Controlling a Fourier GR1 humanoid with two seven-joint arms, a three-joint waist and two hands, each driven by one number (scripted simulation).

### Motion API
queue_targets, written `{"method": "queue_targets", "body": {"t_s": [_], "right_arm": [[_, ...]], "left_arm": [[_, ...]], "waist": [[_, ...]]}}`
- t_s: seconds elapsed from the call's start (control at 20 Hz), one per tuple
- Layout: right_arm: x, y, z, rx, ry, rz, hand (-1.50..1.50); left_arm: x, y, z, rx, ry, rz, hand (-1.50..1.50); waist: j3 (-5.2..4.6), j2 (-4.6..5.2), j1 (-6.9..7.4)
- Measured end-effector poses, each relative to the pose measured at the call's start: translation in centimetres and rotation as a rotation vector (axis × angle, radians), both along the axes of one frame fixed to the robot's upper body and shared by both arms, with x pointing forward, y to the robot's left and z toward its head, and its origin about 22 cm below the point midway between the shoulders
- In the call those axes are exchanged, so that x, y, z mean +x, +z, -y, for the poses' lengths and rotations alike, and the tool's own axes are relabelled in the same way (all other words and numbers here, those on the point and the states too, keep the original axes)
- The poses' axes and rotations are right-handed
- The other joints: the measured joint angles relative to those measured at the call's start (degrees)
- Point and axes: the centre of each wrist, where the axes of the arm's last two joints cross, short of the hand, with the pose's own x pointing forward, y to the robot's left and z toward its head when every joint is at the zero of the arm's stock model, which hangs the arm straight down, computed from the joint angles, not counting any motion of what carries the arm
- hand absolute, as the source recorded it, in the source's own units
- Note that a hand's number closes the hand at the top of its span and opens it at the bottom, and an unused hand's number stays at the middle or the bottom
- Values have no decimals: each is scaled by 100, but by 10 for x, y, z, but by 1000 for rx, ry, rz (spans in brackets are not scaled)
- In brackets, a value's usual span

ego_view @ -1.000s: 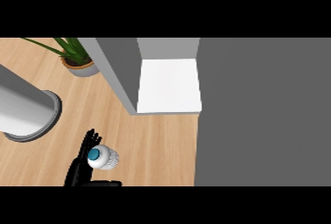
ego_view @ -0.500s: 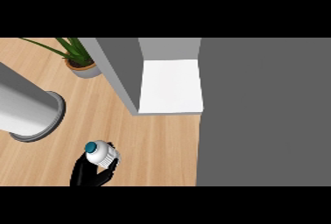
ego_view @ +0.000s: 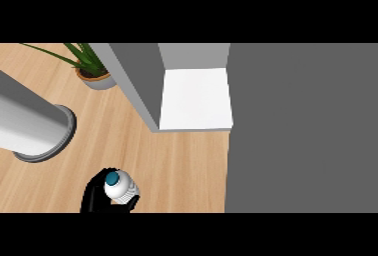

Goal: Pick up the bottled water, place it into the cabinet and close the cabinet

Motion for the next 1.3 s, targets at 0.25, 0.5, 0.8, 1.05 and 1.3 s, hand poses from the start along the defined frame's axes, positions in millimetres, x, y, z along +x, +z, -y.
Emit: {"method": "queue_targets", "body": {"t_s": [0.25, 0.5, 0.8, 1.05, 1.3], "right_arm": [[3, 1, 0, -5, -1, 6, -150], [2, 0, 0, -4, 8, 1, -150], [1, 0, 0, -5, 6, -11, -150], [-1, -1, 3, -13, 3, -4, -150], [-1, -1, 5, -21, 0, -4, -150]], "left_arm": [[2, 1, 2, -10, 24, 2, 150], [27, 11, 18, -37, -7, 44, 150], [55, 31, 49, -82, -70, 51, 150], [77, 62, 74, -81, -103, 54, 150], [87, 89, 102, -38, -129, 76, 150]], "waist": [[-6, 12, 32], [-100, 39, -10], [-149, 47, -12], [-156, 41, -4], [-159, 47, -2]]}}
